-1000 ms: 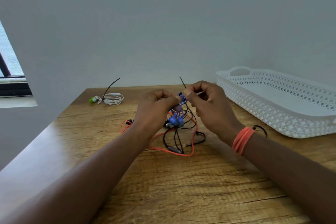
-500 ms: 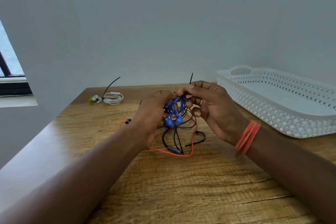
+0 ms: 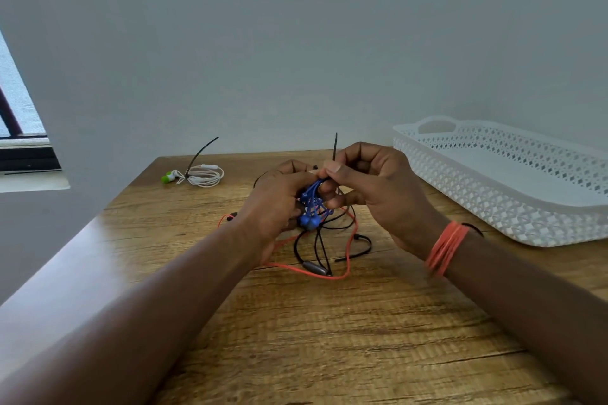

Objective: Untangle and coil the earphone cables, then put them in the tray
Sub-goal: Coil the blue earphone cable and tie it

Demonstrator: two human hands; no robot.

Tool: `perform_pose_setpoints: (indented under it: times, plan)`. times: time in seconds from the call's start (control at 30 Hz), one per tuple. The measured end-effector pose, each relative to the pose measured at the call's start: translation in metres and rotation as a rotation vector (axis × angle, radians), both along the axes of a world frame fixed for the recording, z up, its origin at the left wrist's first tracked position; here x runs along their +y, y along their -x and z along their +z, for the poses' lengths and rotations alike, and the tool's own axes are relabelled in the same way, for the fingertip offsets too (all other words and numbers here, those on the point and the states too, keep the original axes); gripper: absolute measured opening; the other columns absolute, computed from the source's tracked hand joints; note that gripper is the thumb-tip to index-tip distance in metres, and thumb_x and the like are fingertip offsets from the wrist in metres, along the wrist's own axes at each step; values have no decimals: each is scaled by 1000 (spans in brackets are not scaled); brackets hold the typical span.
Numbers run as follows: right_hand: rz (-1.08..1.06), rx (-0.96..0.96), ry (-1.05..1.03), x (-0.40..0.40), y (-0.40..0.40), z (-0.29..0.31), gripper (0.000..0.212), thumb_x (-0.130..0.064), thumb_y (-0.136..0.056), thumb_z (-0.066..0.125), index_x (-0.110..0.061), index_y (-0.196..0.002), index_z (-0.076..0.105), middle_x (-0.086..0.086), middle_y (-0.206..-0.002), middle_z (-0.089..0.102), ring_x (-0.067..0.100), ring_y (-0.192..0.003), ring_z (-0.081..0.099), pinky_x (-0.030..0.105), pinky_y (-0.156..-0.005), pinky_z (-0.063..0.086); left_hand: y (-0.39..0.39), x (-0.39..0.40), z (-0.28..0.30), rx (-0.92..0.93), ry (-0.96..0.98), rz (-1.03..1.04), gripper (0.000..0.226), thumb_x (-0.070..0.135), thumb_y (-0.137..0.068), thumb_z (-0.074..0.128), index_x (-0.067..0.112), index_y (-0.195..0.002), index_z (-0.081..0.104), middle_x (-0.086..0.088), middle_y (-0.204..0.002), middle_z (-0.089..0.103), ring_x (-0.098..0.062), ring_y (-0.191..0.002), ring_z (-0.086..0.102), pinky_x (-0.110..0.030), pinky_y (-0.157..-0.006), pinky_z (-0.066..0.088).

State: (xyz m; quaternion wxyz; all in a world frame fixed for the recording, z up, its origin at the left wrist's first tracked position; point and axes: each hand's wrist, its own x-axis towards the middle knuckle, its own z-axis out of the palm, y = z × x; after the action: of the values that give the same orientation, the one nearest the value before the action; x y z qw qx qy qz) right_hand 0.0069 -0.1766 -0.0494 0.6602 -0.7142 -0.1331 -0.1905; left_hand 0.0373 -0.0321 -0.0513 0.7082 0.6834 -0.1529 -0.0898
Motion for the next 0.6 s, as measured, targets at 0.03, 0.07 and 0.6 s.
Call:
perform_pose_setpoints:
  times: [0.03,0.07,0.6]
  plan:
    - [-4,-9,25,0,0,0,8,-5,-90,63,-1,-83,62,23,-87,71,22,-67,66,31,-55,57,1,0,1,-3,-2,-8,15,16,-98,50,13,-85,54,0,-64,54,-1,-32,39,-10,-32,29]
    - [-5,-14,38,0,1,0,8,-4,-90,63,-1,-83,62,22,-85,71,22,-65,66,30,-52,55,2,0,1,-5,-3,-16,14,16,-99,49,13,-86,54,-1,-63,55,-1,-31,39,-10,-32,29]
    - [101,207,-135,-2,-1,5,13,-13,-91,59,-11,-82,68,5,-81,65,8,-62,46,18,-47,36,-6,-4,-7,-35,128,96,12,17,-92,60,8,-85,62,4,-47,45,-9,-37,40,-23,-42,34]
